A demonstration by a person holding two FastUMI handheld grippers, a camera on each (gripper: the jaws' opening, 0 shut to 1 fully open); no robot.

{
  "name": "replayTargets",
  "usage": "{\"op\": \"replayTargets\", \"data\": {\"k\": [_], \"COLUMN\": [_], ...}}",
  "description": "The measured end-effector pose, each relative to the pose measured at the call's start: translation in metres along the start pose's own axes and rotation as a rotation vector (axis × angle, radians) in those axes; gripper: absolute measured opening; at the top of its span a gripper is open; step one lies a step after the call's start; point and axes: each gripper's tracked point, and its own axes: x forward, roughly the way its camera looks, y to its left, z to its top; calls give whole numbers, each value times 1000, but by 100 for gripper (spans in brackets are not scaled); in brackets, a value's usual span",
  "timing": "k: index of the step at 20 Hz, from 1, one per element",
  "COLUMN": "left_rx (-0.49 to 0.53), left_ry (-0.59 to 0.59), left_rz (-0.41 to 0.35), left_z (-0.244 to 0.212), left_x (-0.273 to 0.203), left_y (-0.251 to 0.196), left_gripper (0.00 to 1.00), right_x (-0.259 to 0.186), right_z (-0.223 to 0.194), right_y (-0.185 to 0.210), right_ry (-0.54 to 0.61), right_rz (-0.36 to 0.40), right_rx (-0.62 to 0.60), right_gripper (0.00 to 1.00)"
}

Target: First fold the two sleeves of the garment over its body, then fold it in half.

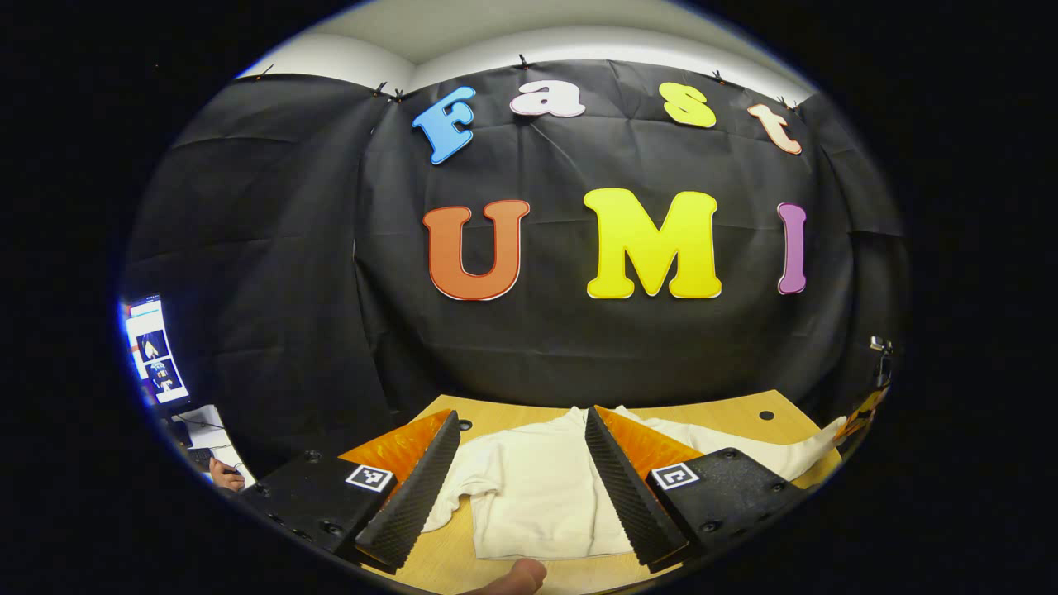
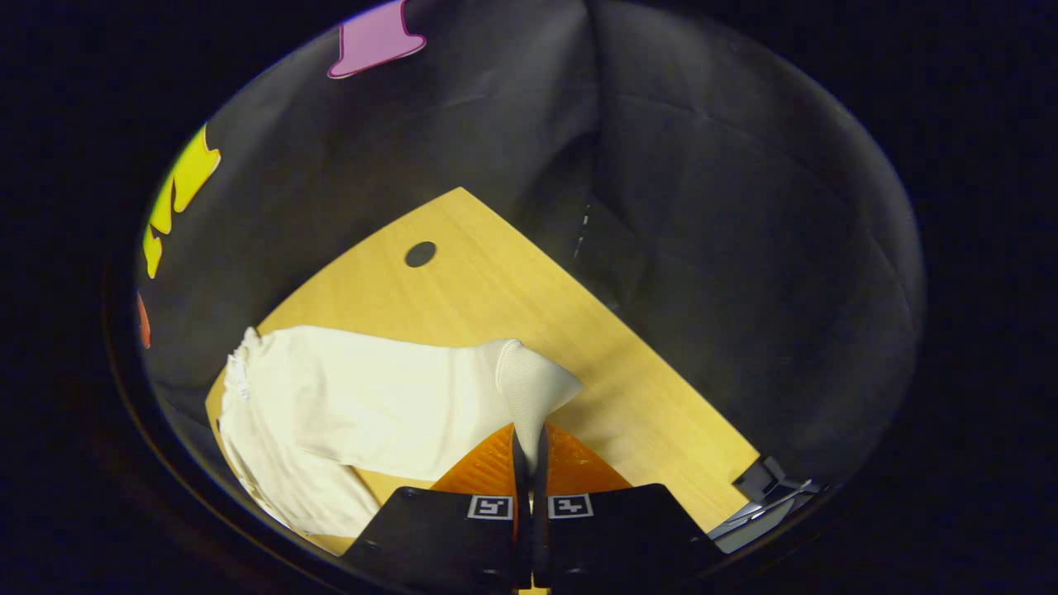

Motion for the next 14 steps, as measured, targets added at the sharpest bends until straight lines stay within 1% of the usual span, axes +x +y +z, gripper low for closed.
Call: {"op": "replayTargets", "data": {"k": [3,4,5,7,9,12,14], "left_rx": [-2,-4,-7,-18,-40,-37,-29], "left_ry": [-13,-17,-17,-26,-23,5,-8], "left_rz": [-9,-7,-9,-28,-58,-38,-27], "left_z": [-2,-4,-5,-8,-15,-31,-31], "left_x": [6,7,7,6,5,0,0], "left_y": [20,28,36,45,50,71,82], "left_gripper": [98,98,98,97,97,98,98], "right_x": [-28,-40,-54,-71,-85,-98,-107], "right_z": [8,11,14,18,22,21,13], "right_y": [37,55,75,111,151,211,255], "right_ry": [-40,-52,-62,-86,-117,-161,-179], "right_rz": [39,50,66,96,119,150,184], "right_rx": [-31,-39,-54,-87,-143,-248,-312], "right_gripper": [1,2,1,1,1,1,1]}}
